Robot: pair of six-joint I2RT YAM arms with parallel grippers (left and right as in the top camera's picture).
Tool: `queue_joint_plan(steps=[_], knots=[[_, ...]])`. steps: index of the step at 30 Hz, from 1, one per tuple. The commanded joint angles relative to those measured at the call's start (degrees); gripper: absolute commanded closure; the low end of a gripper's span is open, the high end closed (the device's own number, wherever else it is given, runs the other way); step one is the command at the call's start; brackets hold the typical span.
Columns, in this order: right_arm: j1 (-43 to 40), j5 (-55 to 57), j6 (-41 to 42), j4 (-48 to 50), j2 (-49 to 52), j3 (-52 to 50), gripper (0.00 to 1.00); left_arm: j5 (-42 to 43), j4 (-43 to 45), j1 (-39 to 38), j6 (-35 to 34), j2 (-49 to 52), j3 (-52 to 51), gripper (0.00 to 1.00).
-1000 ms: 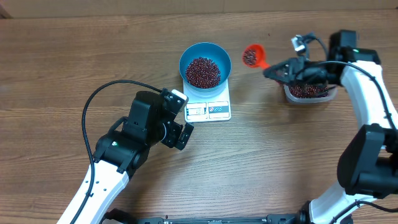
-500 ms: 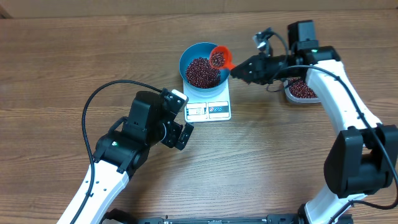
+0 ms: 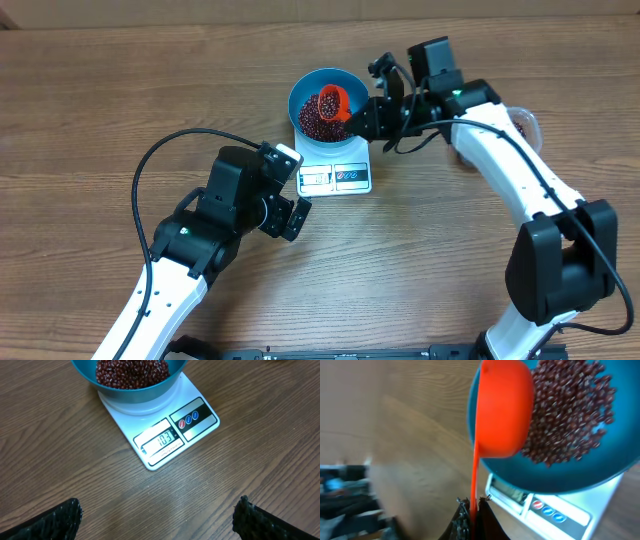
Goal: Scoop item into bowl and weigh 150g on scale
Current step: 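Tip the scoop to pour beans into the teal bowl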
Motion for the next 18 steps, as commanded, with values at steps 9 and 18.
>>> queue_joint_plan(steps=[9, 18], knots=[[7.78, 30.21, -8.44, -2.54, 0.15, 7.78, 0.96, -0.39, 0.0, 0.22, -0.37, 0.31, -0.26, 0.0], [15.8, 57.09, -14.23, -5.33, 0.15, 9.49, 0.96, -0.39, 0.02, 0.22, -0.37, 0.31, -0.26, 0.01]])
